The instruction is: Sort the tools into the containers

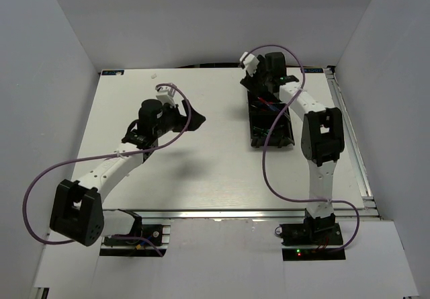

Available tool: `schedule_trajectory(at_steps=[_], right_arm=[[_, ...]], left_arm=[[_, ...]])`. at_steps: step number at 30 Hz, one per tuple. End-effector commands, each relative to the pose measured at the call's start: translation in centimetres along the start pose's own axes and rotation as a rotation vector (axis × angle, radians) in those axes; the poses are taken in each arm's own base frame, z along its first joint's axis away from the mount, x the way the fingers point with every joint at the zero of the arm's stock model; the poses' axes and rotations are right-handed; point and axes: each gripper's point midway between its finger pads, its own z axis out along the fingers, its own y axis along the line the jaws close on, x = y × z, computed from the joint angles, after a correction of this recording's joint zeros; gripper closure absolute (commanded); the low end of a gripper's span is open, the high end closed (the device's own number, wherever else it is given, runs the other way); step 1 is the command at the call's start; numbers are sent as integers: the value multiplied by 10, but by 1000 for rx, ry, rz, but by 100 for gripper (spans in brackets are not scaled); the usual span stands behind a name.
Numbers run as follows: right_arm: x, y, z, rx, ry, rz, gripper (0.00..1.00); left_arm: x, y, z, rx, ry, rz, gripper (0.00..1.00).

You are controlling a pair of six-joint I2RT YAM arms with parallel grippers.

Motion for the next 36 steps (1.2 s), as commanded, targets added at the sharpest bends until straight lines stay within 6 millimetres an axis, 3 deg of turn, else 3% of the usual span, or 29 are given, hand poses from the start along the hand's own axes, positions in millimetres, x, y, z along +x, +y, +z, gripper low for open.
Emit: schedule_trajectory(at_steps=[1,5,6,8,9,11,17,22,29,36], right_arm=[[-78,-21,-56,-61,-141,77,11],[-93,2,-90,-193,-147,195,10],[-103,2,-108,-203,-171,227,11],[-99,23,-124,-302,-191,280,11],[-109,23,-142,-312,-226,286,11],[-108,29,-155,-344,-241,321,11],[-121,13,-207,-245,-273,362,11],[-119,4,-236,-141,-266,410,11],[-92,11,-248,-50,-174,576,11],[-85,21,-259,-36,-170,621,11]], left_arm=[[-22,-5,-16,-5,-52,2,2],[-38,-5,-25,-29,-67,-16,2],[-38,-6,-27,-34,-58,-21,2],[-46,-11,-33,-30,-65,-17,2],[-50,-14,-34,-26,-69,-14,2],[-59,-21,-41,-15,-83,-4,2],[-77,-39,-66,18,-142,24,2],[-79,-45,-84,13,-158,24,2],[-75,-51,-104,17,-167,-3,2],[-81,-60,-121,33,-199,1,2]])
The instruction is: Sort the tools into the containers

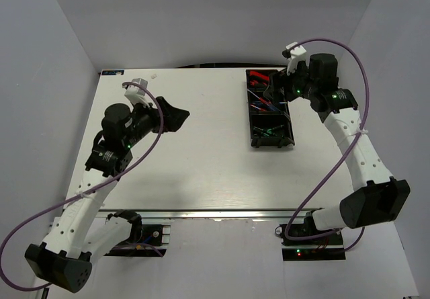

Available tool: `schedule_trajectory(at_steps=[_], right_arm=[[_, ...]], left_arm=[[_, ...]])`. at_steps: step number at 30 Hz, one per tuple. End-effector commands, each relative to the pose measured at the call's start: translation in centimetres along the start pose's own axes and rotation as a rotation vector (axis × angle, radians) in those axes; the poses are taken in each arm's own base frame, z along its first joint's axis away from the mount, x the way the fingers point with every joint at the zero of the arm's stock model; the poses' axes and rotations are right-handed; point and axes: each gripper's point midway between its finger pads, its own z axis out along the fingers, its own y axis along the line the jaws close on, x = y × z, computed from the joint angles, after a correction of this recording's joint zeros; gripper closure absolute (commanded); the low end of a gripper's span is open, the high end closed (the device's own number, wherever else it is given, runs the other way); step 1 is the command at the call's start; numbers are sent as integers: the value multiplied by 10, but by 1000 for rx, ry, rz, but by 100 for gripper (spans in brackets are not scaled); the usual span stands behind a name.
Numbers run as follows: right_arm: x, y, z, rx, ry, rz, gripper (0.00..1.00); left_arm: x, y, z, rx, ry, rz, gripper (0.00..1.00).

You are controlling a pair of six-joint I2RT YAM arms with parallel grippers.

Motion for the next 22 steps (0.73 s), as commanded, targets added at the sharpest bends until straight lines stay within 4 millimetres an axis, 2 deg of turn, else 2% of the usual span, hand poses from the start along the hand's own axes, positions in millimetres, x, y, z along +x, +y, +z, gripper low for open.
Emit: schedule_trajectory(at_steps=[1,13,22], right_arm=[[-11,0,-17,39,-46,31,11],[2,3,-35,87,-63,60,11],[12,3,-36,104,-71,68,11]], left_arm=[[-13,-7,-11,4,-37,0,2],[-16,-15,-20,22,-56,-33,2],[-16,-15,-20,23,-54,-44,2]])
